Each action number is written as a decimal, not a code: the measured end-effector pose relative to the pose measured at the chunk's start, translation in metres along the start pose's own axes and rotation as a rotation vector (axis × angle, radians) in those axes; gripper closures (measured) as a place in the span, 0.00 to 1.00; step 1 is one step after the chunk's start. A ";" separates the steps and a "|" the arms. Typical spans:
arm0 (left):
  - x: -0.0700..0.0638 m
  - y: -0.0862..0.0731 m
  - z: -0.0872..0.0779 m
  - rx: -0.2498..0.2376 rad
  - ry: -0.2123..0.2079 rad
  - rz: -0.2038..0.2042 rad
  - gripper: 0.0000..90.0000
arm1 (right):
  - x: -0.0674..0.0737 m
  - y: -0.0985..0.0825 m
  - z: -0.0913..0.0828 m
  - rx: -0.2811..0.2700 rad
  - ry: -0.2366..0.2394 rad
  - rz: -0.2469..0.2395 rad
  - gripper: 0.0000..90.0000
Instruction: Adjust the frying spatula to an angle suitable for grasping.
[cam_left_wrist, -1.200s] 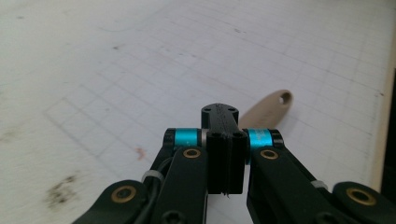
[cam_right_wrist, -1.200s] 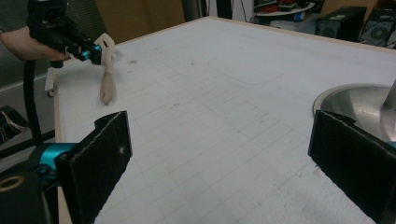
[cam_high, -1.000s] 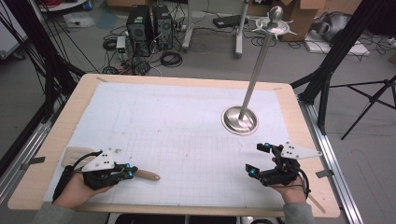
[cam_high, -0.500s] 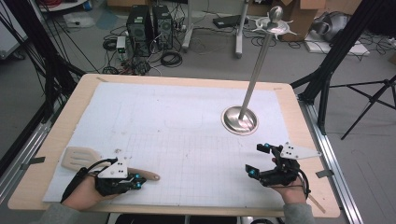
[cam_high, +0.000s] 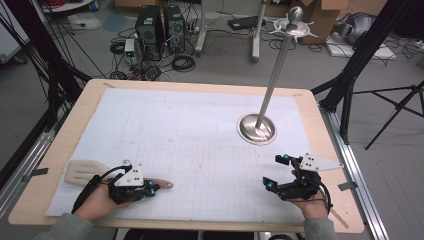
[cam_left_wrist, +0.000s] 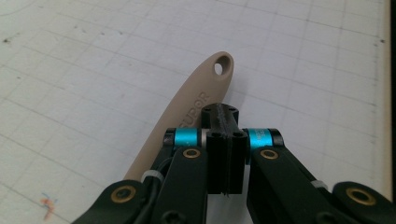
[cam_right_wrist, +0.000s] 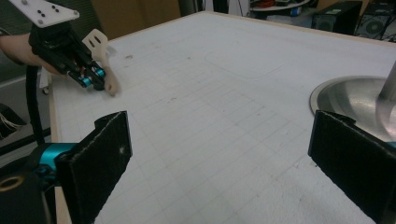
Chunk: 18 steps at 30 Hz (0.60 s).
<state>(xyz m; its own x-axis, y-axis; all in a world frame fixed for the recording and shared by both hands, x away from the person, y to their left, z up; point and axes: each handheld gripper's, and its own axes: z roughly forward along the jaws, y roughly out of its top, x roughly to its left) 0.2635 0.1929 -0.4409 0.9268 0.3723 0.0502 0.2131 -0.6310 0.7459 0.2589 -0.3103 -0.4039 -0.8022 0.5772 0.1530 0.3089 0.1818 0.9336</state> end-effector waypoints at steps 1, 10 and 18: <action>0.001 0.001 0.001 -0.007 0.009 -0.012 1.00 | 0.000 0.000 0.000 0.002 -0.001 -0.004 0.06; 0.019 0.005 0.008 -0.006 0.075 -0.067 1.00 | -0.001 -0.001 0.000 0.007 -0.003 -0.004 0.06; 0.031 0.007 0.012 -0.003 0.125 -0.054 1.00 | 0.000 -0.002 -0.001 0.016 -0.005 0.003 0.06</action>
<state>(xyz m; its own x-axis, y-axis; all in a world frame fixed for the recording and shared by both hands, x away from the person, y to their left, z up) 0.2972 0.1918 -0.4417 0.8683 0.4875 0.0919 0.2604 -0.6055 0.7520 0.2581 -0.3114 -0.4058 -0.7986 0.5819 0.1537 0.3190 0.1928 0.9279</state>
